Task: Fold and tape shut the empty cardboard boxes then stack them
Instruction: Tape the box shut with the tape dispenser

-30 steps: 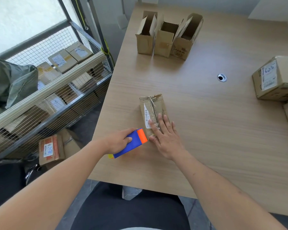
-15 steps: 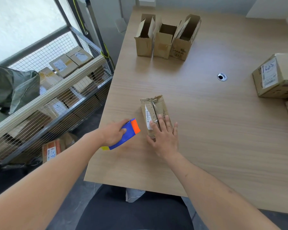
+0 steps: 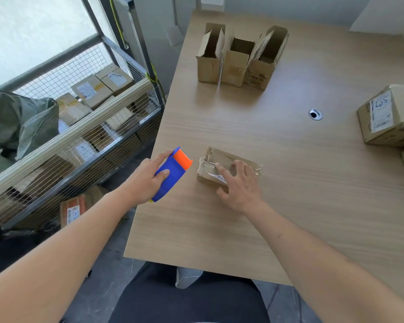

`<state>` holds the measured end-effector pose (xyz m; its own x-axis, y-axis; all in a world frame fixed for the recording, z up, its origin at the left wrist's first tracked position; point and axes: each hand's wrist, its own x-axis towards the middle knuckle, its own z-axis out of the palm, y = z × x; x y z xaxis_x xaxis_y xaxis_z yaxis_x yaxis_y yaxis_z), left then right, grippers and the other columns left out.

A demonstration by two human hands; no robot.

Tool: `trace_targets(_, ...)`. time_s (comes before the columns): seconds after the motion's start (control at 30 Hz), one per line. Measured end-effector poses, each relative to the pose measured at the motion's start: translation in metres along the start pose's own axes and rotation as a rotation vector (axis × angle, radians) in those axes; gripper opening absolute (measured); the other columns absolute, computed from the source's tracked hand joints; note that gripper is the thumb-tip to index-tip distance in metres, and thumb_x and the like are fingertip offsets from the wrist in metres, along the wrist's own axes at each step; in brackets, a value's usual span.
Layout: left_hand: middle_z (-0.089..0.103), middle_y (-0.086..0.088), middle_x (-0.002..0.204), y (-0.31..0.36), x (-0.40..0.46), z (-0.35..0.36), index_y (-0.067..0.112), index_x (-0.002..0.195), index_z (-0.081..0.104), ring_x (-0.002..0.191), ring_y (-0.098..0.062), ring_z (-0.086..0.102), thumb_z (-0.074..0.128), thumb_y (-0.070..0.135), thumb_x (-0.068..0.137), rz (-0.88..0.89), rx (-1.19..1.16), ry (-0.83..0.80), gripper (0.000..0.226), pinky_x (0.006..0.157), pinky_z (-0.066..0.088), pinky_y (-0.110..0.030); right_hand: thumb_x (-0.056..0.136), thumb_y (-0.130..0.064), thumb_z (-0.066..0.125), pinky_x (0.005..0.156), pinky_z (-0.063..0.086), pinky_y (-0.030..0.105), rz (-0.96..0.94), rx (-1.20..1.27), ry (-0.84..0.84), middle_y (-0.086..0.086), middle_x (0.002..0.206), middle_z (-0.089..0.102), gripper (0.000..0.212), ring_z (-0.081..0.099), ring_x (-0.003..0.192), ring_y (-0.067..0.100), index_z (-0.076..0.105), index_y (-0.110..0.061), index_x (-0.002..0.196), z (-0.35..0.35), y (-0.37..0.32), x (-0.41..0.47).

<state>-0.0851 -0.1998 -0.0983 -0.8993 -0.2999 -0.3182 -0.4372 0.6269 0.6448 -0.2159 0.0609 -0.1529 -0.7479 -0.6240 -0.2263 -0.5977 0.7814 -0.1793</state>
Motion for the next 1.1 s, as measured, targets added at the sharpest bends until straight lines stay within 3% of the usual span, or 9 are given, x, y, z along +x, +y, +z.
trace_targets(0.17,0.051,-0.005,0.103,-0.006,0.004,-0.008,0.057,0.149,0.029,0.087,-0.023,0.060,0.047,0.033,0.106,0.025,0.001,-0.050,0.053,0.079,0.049,-0.037,0.094,-0.061,0.045,0.123,0.008,0.059,0.083,-0.003,-0.037,0.012,0.161,0.008,0.060,0.015,0.146,0.041,0.033,-0.043,0.149,0.010,-0.022,0.016)
trace_targets(0.33,0.052,-0.005,0.106,-0.013,0.008,-0.016,0.058,0.149,0.029,0.092,-0.025,0.060,0.048,0.032,0.106,0.053,-0.013,-0.076,0.053,0.085,0.050,-0.038,0.085,-0.060,0.034,0.122,0.009,0.061,-0.019,0.062,0.020,0.010,0.159,0.024,0.049,0.023,0.142,0.042,0.055,-0.033,0.120,0.005,-0.017,0.021)
trace_targets(0.43,0.053,-0.007,0.106,-0.018,0.012,-0.022,0.062,0.146,0.030,0.094,-0.025,0.058,0.049,0.031,0.106,0.082,-0.031,-0.100,0.054,0.087,0.048,-0.037,0.082,-0.070,0.033,0.122,-0.008,0.060,-0.026,0.092,0.008,0.006,0.155,0.029,0.052,0.019,0.149,0.038,0.053,-0.027,0.104,0.002,-0.017,0.024)
trace_targets(0.53,0.050,-0.006,0.106,-0.019,0.014,-0.026,0.062,0.146,0.031,0.093,-0.023,0.057,0.050,0.028,0.106,0.094,-0.055,-0.138,0.055,0.084,0.048,-0.033,0.076,-0.084,0.046,0.116,-0.022,0.054,0.028,0.039,-0.009,0.003,0.151,0.028,0.066,0.013,0.152,0.035,0.050,-0.025,0.105,0.002,-0.027,0.030)
trace_targets(0.63,0.048,-0.001,0.104,-0.018,0.015,-0.030,0.057,0.149,0.032,0.092,-0.012,0.053,0.052,0.024,0.106,0.124,-0.055,-0.184,0.058,0.078,0.039,-0.022,0.075,-0.055,0.075,0.123,-0.005,0.059,0.050,0.002,-0.001,0.008,0.148,0.030,0.064,0.017,0.151,0.038,0.047,-0.020,0.120,0.008,-0.040,0.031)
trace_targets(0.7,0.047,0.002,0.103,-0.019,0.017,-0.033,0.057,0.150,0.032,0.091,-0.010,0.053,0.052,0.023,0.106,0.130,-0.039,-0.208,0.059,0.079,0.038,-0.022,0.067,-0.040,0.081,0.124,0.009,0.058,0.054,-0.029,0.027,0.012,0.144,0.034,0.074,0.024,0.148,0.039,0.044,-0.015,0.127,0.012,-0.045,0.030)
trace_targets(0.83,0.045,0.011,0.104,-0.020,0.017,-0.036,0.054,0.151,0.032,0.090,-0.001,0.051,0.052,0.023,0.106,0.129,-0.026,-0.238,0.058,0.080,0.038,-0.023,0.061,-0.034,0.089,0.123,0.022,0.055,0.073,-0.037,0.090,0.015,0.141,0.035,0.086,0.027,0.146,0.045,0.045,-0.016,0.133,0.023,-0.045,0.030)
trace_targets(1.0,0.044,0.032,0.106,-0.024,0.011,-0.039,0.059,0.147,0.035,0.098,0.003,0.052,0.056,0.021,0.104,0.169,-0.078,-0.305,0.060,0.090,0.043,-0.028,0.065,0.003,0.078,0.120,0.031,0.057,-0.067,0.039,0.206,0.021,0.142,0.040,0.061,0.034,0.145,0.047,0.061,-0.014,0.121,0.036,-0.046,0.036)
trace_targets(1.1,0.045,0.035,0.117,-0.023,0.003,-0.043,0.061,0.145,0.037,0.110,-0.004,0.054,0.060,0.015,0.102,0.200,-0.112,-0.358,0.067,0.100,0.044,-0.034,0.069,0.013,0.065,0.124,0.021,0.048,-0.292,0.083,0.172,0.012,0.149,0.047,0.049,0.038,0.147,0.034,0.064,-0.016,0.108,0.023,-0.033,0.036)
